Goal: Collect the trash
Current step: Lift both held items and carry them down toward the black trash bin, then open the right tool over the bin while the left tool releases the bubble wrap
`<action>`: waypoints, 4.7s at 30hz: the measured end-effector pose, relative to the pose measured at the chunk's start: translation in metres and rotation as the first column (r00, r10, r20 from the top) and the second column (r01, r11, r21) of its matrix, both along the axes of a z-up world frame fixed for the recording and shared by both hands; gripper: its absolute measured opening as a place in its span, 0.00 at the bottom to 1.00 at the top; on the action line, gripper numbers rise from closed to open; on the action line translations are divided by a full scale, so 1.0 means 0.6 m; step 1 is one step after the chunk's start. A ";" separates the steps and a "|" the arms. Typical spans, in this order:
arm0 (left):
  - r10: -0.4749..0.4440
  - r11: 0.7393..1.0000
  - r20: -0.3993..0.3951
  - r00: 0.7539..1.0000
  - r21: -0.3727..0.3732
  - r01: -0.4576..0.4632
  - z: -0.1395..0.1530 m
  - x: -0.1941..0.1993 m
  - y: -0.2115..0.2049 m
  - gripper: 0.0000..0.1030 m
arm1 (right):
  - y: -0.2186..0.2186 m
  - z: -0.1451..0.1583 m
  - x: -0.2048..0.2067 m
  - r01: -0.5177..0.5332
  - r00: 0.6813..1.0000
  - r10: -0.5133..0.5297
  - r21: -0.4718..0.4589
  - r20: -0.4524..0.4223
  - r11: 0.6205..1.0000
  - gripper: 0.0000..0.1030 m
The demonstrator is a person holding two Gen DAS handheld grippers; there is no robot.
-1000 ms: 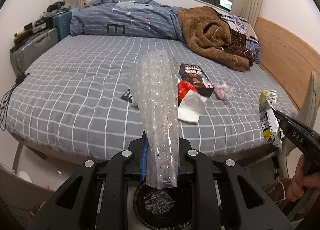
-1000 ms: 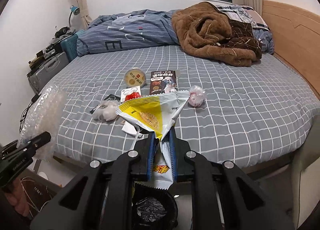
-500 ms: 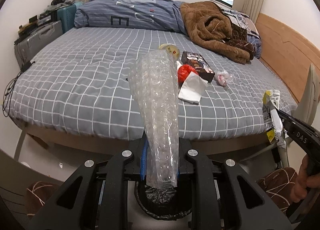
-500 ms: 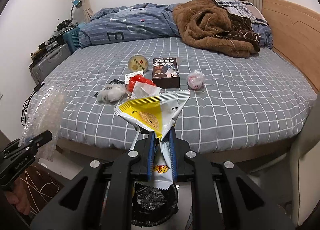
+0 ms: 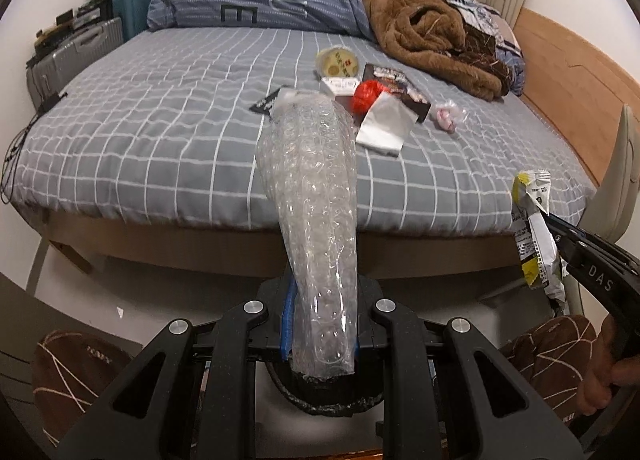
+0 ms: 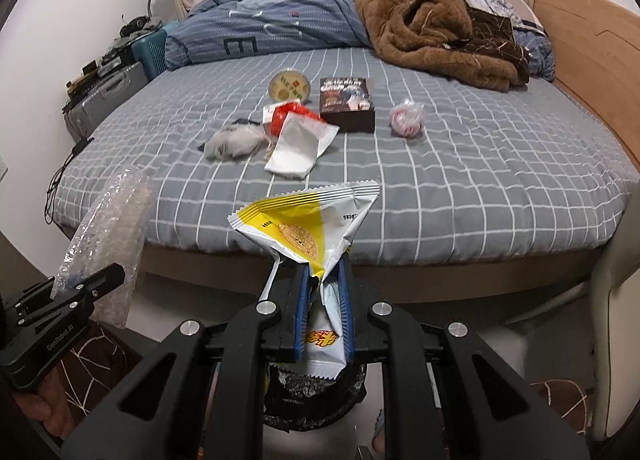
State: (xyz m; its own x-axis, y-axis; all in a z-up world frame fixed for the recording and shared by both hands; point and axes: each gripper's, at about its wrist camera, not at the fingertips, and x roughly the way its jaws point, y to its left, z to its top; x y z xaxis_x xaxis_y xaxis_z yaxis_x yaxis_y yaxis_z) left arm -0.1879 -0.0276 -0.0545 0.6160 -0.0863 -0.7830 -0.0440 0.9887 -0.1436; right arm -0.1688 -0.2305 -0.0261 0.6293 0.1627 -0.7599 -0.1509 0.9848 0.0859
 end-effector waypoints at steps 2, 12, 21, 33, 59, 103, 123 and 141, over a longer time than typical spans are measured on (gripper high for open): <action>0.000 1.000 -0.023 1.000 -0.007 0.000 -0.018 -0.001 -0.002 0.18 | 0.001 -0.011 0.001 -0.005 1.000 0.005 0.005 -0.014 1.000 0.13; -0.003 1.000 -0.111 0.994 -0.010 0.002 -0.109 0.006 -0.005 0.18 | 0.012 -0.107 0.009 -0.006 0.993 0.006 0.000 -0.121 1.000 0.13; 0.002 1.000 -0.212 0.977 0.007 0.000 -0.201 0.029 -0.002 0.18 | 0.020 -0.197 0.026 -0.009 0.974 0.006 -0.010 -0.226 1.000 0.13; -0.016 1.000 -0.327 0.945 -0.002 0.016 -0.286 0.055 -0.009 0.18 | 0.043 -0.293 0.047 -0.034 0.940 0.028 -0.012 -0.341 0.999 0.13; 0.012 0.999 -0.476 0.880 0.036 0.007 -0.415 0.086 0.021 0.18 | 0.111 -0.468 0.074 -0.068 0.834 0.049 -0.015 -0.550 0.998 0.14; -0.097 0.995 -0.444 0.891 -0.046 0.085 -0.391 0.096 -0.083 0.18 | -0.052 -0.368 0.087 0.096 0.922 -0.133 -0.116 -0.364 0.989 0.93; -0.188 0.979 -0.449 0.874 -0.020 0.201 -0.402 0.100 -0.186 0.29 | -0.134 -0.376 0.085 0.201 0.898 -0.224 -0.099 -0.378 0.975 0.93; -0.113 0.989 -0.410 0.905 0.044 0.144 -0.393 0.100 -0.132 0.89 | -0.105 -0.378 0.092 0.168 0.906 -0.189 -0.088 -0.379 0.982 0.93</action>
State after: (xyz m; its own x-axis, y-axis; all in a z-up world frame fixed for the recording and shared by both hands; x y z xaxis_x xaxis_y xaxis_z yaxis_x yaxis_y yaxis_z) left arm -0.1281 -0.1070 -0.2903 0.2316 -0.0776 -0.9697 0.0448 0.9966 -0.0690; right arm -0.1134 -0.2933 -0.2530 0.3022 0.0288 -0.9528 0.0618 0.9969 0.0497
